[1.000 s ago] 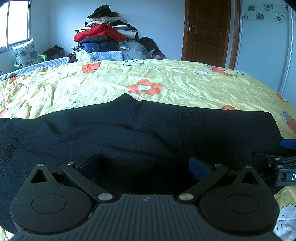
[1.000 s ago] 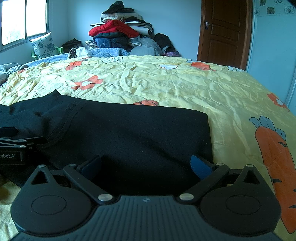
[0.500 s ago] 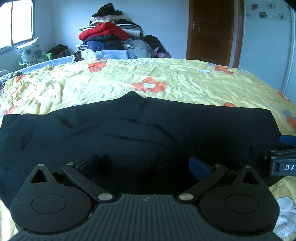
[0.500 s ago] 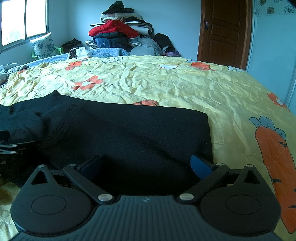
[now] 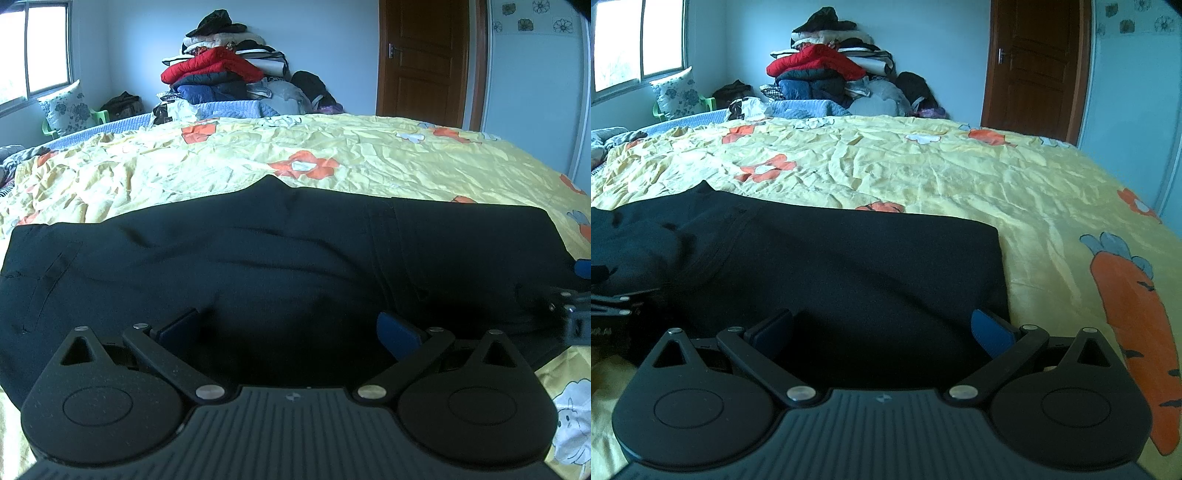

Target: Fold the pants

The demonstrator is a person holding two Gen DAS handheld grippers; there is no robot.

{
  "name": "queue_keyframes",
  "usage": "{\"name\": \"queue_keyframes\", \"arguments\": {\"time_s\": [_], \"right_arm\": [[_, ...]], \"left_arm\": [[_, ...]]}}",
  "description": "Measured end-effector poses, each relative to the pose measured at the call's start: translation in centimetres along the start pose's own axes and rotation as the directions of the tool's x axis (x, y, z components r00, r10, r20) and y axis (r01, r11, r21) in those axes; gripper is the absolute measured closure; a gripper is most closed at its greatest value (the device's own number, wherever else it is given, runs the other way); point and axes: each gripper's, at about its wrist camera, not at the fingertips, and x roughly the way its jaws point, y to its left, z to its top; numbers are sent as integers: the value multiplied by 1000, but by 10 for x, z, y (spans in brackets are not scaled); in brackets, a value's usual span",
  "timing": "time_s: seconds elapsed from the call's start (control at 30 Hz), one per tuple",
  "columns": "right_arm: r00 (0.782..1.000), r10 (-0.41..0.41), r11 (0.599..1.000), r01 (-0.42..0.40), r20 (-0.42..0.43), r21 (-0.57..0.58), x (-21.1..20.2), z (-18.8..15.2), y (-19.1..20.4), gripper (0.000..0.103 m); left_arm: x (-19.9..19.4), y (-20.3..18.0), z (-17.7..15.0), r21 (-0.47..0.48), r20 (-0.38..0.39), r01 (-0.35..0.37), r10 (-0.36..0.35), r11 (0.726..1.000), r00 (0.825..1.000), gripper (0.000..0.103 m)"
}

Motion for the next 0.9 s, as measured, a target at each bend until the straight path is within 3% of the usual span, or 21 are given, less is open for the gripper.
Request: {"name": "queue_keyframes", "arguments": {"time_s": [0.6, 0.73, 0.8, 0.9], "right_arm": [[1000, -4, 1000, 4, 6, -18, -39, -19, 0, 0], [994, -19, 1000, 17, 105, 18, -53, -9, -20, 0], [990, 13, 998, -22, 139, 59, -50, 2, -43, 0], [989, 119, 983, -129, 87, 130, -23, 21, -78, 0]], "left_arm": [[-6, 3, -1, -20, 18, 7, -7, 1000, 1000, 0], [-17, 10, -1, -48, 35, 22, -20, 999, 999, 1], [-19, 11, 0, -61, 37, 22, -20, 998, 999, 1], [-20, 11, 4, -77, 34, 33, -30, 996, 999, 1]]}}
